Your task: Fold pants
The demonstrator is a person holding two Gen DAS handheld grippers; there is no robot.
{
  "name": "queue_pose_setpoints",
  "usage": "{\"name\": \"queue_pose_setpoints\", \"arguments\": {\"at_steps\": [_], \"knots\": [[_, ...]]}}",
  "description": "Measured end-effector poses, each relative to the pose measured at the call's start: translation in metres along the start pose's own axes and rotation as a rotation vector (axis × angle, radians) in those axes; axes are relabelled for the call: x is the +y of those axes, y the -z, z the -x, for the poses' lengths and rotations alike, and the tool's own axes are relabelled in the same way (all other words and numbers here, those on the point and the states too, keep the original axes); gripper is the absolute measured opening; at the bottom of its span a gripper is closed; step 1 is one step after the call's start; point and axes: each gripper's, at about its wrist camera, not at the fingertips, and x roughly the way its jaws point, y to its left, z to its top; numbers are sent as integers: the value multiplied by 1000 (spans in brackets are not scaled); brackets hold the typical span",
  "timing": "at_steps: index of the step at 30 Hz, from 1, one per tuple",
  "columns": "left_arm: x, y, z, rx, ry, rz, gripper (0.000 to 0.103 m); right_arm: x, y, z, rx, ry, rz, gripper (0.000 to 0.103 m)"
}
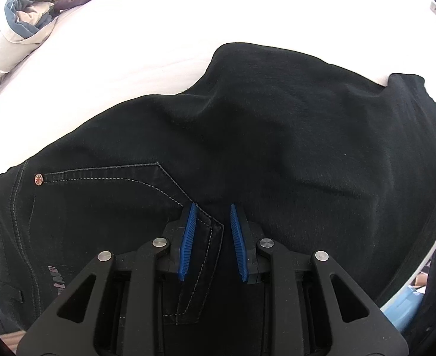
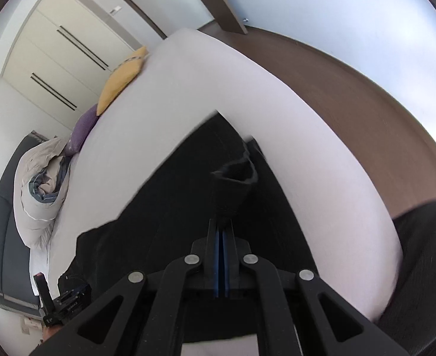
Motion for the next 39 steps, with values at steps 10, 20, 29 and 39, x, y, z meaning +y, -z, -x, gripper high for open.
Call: {"name": "queue_pose_setpoints", "arguments": {"at_steps": [10,20,29,39], "knots": [[-26,-19,-9,64,-84,-22,23,-27,29,35,-9,-75,-45,3],[-44,-27,-15,81,-96,-48,23,-79,58,28,80,-101,-210,3],[-45,-22,-11,71,-95,-64,23,-83,67,39,101,-115,-241,2],[-47,-15,-3,76,-77,-114,24,-96,68,46,114,-120,-307,2]]}}
